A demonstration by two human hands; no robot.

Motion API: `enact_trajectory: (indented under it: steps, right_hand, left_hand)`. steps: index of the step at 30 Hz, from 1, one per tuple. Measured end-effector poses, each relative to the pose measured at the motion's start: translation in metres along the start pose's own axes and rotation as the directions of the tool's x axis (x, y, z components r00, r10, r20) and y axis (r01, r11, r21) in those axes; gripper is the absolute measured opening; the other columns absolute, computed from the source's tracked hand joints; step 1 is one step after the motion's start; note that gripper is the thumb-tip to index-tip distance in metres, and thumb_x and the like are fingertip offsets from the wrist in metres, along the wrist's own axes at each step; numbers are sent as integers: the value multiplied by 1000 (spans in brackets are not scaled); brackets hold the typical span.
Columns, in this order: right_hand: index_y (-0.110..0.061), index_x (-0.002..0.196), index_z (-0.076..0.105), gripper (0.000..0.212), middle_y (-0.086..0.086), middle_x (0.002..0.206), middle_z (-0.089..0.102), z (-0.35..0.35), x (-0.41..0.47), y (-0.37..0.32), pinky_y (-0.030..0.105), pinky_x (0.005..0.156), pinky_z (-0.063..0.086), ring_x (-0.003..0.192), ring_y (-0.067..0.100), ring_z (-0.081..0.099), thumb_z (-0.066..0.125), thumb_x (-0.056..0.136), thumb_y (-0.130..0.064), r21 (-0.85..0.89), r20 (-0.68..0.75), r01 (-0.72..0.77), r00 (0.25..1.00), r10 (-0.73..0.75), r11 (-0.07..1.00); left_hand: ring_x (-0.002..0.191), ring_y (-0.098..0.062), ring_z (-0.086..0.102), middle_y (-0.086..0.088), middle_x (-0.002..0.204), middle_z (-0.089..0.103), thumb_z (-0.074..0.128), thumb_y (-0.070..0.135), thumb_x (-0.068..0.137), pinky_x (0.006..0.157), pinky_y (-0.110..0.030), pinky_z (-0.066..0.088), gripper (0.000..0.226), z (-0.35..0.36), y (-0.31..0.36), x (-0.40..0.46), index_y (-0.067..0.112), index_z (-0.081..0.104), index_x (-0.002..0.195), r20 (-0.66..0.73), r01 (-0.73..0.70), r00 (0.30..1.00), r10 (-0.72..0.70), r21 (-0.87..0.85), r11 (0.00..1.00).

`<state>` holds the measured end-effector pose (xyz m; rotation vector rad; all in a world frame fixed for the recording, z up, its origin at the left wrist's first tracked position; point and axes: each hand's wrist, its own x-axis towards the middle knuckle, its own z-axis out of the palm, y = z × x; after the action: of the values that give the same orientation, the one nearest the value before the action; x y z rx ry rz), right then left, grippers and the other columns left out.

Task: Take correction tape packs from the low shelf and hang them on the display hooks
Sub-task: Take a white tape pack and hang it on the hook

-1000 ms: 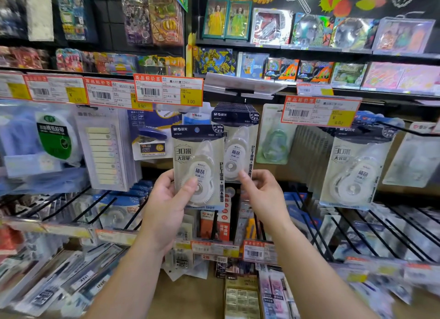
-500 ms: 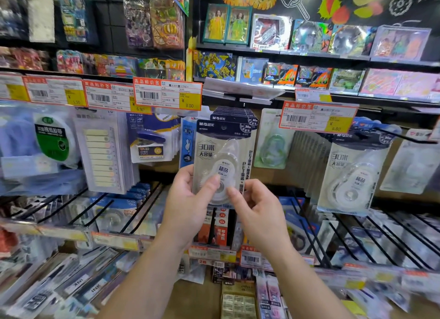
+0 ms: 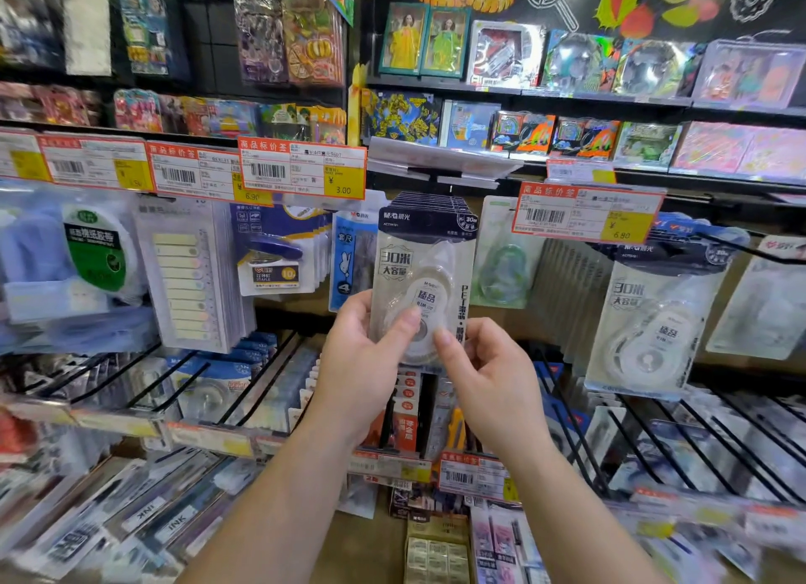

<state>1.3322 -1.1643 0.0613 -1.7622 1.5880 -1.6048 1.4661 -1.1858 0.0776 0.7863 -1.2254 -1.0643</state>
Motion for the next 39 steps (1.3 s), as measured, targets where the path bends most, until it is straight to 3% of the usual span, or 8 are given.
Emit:
enact_trajectory:
  steps: [3, 5, 10, 18, 22, 29, 33, 39]
  right_hand:
    - [-24, 85, 59, 24, -4, 62, 52, 0, 1, 4, 27, 53, 38, 55, 5, 44, 59, 92, -47, -11, -2, 11, 1000, -11, 1000]
    - [-28, 89, 58, 24, -7, 60, 53, -2, 2, 8, 25, 51, 38, 53, 5, 47, 56, 91, -52, -87, -1, 27, 1000, -27, 996]
    - [-24, 86, 53, 46, -4, 61, 57, -6, 6, 11, 30, 52, 40, 57, 9, 54, 38, 89, -66, -469, 28, 71, 997, -66, 880]
    - [-23, 83, 51, 47, -5, 63, 58, -2, 12, 13, 29, 59, 34, 62, 14, 56, 35, 92, -66, -568, 26, 73, 997, -71, 820]
    - [-22, 81, 50, 46, -6, 65, 59, 0, 17, 14, 32, 63, 38, 64, 16, 57, 37, 93, -64, -580, 20, 41, 999, -36, 814]
    - [-24, 84, 54, 48, -9, 72, 61, 1, 15, 14, 37, 71, 48, 72, 17, 59, 36, 91, -68, -618, 4, -35, 999, 47, 785]
    - [-24, 106, 63, 47, -2, 93, 68, 1, -1, 25, 38, 76, 50, 92, 24, 62, 42, 93, -63, -695, 11, -56, 996, 89, 717]
    - [-19, 127, 60, 54, 8, 113, 64, -6, -40, 40, 45, 92, 45, 114, 34, 52, 47, 94, -59, -769, 48, -60, 987, 151, 637]
  left_hand:
    - [95, -6, 71, 6, 104, 73, 68, 22, 92, 86, -35, 59, 19, -1, -3, 1, 34, 59, 104, -3, -7, 1000, 7, 62, 998]
    - [89, 2, 68, 13, 98, 71, 67, 36, 91, 82, -31, 59, 12, -6, -5, 2, 40, 57, 97, -21, -44, 998, 52, 273, 961]
    - [68, -4, 54, 12, 74, 58, 51, 67, 87, 56, -27, 41, 36, -22, -13, -1, 34, 51, 73, 13, -129, 981, 192, 783, 609]
    - [64, -7, 52, 9, 68, 55, 49, 69, 87, 57, -30, 37, 45, -25, -20, 9, 27, 52, 70, 40, -132, 986, 165, 790, 598]
    - [71, -8, 56, 10, 74, 59, 40, 75, 86, 73, -38, 50, 52, -26, -21, 16, 26, 58, 80, 56, -117, 991, 125, 823, 556]
    - [83, -17, 59, 10, 82, 58, 36, 74, 87, 87, -44, 49, 48, -29, -27, 19, 30, 55, 86, 89, -116, 993, 78, 870, 479]
    - [97, -26, 62, 0, 98, 68, 35, 74, 86, 87, -42, 49, 61, -37, -51, 12, 24, 68, 100, 93, -97, 995, 29, 901, 423]
    - [119, -33, 54, -7, 126, 61, 44, 66, 90, 101, -47, 44, 58, -25, -69, -22, 25, 59, 127, 165, -117, 979, -119, 936, 332]
